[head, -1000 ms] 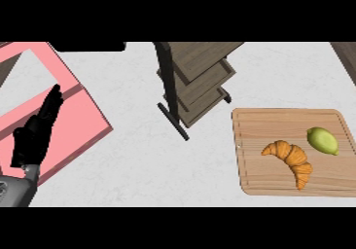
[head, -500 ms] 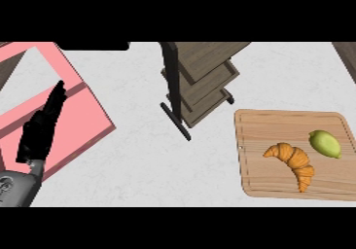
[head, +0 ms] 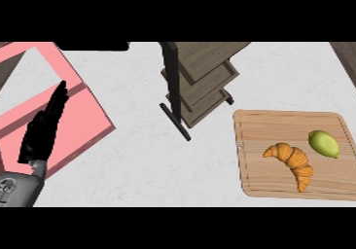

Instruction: Pick the lemon from the cutting board and place it in the tiered basket

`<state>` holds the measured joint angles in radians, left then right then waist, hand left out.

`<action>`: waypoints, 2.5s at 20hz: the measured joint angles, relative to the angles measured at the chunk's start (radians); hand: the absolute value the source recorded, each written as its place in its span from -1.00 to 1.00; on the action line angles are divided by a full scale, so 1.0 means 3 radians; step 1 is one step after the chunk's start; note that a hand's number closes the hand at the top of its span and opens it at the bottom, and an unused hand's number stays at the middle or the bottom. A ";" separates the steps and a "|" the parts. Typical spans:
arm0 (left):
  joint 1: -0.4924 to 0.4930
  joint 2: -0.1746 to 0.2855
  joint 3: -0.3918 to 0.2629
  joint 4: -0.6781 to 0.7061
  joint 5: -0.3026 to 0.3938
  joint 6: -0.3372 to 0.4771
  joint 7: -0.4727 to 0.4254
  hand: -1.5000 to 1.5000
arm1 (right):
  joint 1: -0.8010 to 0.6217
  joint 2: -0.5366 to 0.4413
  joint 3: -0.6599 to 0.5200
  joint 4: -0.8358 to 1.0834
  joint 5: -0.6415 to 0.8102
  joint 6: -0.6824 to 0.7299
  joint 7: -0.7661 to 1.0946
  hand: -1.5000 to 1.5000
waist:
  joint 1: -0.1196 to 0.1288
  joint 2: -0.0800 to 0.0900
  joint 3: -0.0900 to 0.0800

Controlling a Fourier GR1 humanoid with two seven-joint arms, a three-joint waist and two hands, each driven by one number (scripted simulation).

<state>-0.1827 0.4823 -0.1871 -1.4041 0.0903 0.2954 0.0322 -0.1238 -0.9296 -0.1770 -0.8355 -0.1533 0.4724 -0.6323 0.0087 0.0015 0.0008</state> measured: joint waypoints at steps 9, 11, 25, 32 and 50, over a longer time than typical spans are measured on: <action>0.0108 -0.0112 0.0132 -0.0055 -0.0147 -0.0099 -0.0022 0.00 | -0.0168 0.0164 0.0220 -0.0029 0.0431 0.0033 0.0281 -1.00 | -0.0013 -0.0003 -0.0002; 0.0161 -0.0119 0.0175 -0.0113 -0.0172 -0.0135 -0.0003 0.00 | -0.0141 0.0211 0.0238 -0.0089 0.0522 -0.0011 0.0341 -1.00 | -0.0018 -0.0005 -0.0003; 0.0130 -0.0324 0.0446 -0.0194 -0.0436 -0.0367 0.0152 0.00 | 0.0063 0.0529 0.0125 -0.0480 0.1064 -0.0355 0.0477 -1.00 | -0.0035 -0.0008 -0.0003; 0.0136 -0.0431 0.0564 -0.0208 -0.0569 -0.0474 0.0156 0.00 | 0.0166 0.0694 0.0002 -0.0676 0.1288 -0.0553 0.0513 -1.00 | -0.0035 -0.0007 -0.0003; 0.0147 -0.0651 0.0833 -0.0181 -0.0806 -0.0723 0.0074 0.00 | -0.0113 0.1059 -0.0096 -0.0419 0.1791 -0.0533 0.0660 -1.00 | -0.0021 -0.0004 -0.0003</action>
<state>-0.1387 0.2870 0.0627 -1.4585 -0.1516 0.0786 0.0544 -0.1578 -0.6119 -0.2057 -0.9613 0.3840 0.3127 -0.4342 0.0024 0.0004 -0.0001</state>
